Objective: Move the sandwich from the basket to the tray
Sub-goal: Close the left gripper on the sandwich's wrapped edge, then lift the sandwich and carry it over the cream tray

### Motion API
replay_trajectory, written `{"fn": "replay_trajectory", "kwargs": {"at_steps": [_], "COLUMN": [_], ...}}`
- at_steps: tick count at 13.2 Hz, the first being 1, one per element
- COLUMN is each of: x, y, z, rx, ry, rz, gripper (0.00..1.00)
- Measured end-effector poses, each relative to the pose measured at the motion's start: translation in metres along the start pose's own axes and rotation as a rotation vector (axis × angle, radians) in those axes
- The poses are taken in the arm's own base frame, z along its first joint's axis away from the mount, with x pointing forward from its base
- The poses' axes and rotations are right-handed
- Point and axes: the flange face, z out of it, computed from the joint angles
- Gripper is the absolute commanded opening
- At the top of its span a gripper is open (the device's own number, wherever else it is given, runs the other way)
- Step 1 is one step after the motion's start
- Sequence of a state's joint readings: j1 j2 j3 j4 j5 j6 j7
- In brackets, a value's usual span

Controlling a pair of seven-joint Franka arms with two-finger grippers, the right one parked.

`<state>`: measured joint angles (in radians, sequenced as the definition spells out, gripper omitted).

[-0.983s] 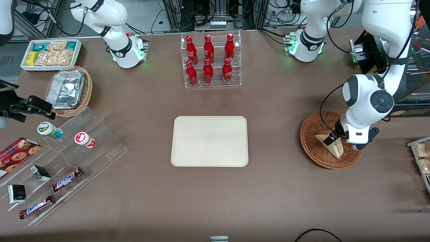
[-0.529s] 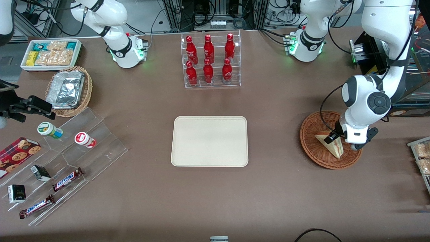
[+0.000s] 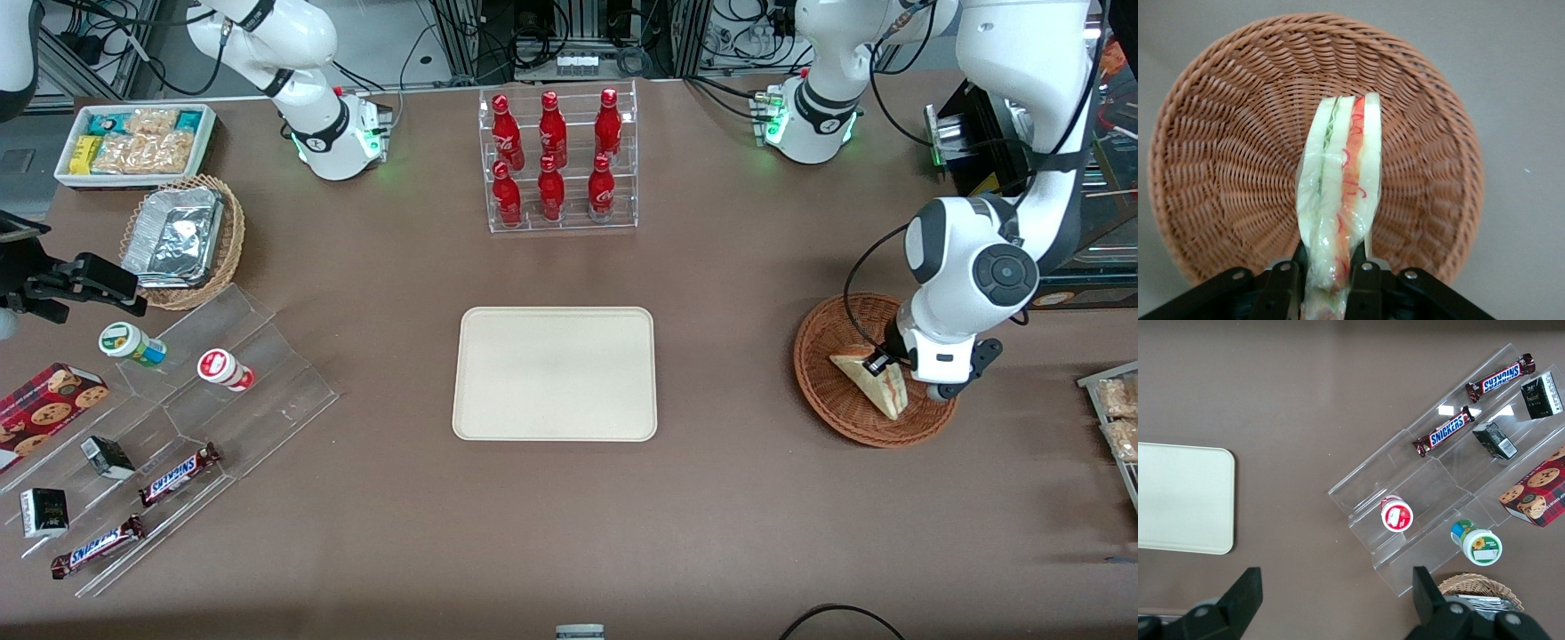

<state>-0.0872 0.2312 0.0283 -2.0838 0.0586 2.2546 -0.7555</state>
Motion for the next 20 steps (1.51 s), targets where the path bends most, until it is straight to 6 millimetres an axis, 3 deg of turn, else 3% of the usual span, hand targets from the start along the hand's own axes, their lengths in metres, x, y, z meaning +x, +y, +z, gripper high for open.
{"fn": "replay_trajectory", "kwargs": {"at_steps": [2,4,6,8,11,14,17,20], "x": [-0.005,-0.022,-0.055,-0.102,-0.172,-0.209,-0.234,-0.285], "y": [0.026,0.059,0.096,0.139,0.202,0.250,0.276,0.298], "z": [-0.043,-0.076,-0.093,-0.096,-0.072,-0.041,-0.005,0.017], "rx": [0.006,-0.011,-0.033,-0.040,-0.026,-0.049,-0.077,-0.077], "ry": [0.002,0.025,0.049,0.059,0.057,0.075,0.087,0.088], "rz": [0.033,0.081,0.156,0.249,0.377,0.454,0.505,0.570], "gripper": [0.00,0.00,0.00,0.00,0.00,0.00,0.00,0.00]}}
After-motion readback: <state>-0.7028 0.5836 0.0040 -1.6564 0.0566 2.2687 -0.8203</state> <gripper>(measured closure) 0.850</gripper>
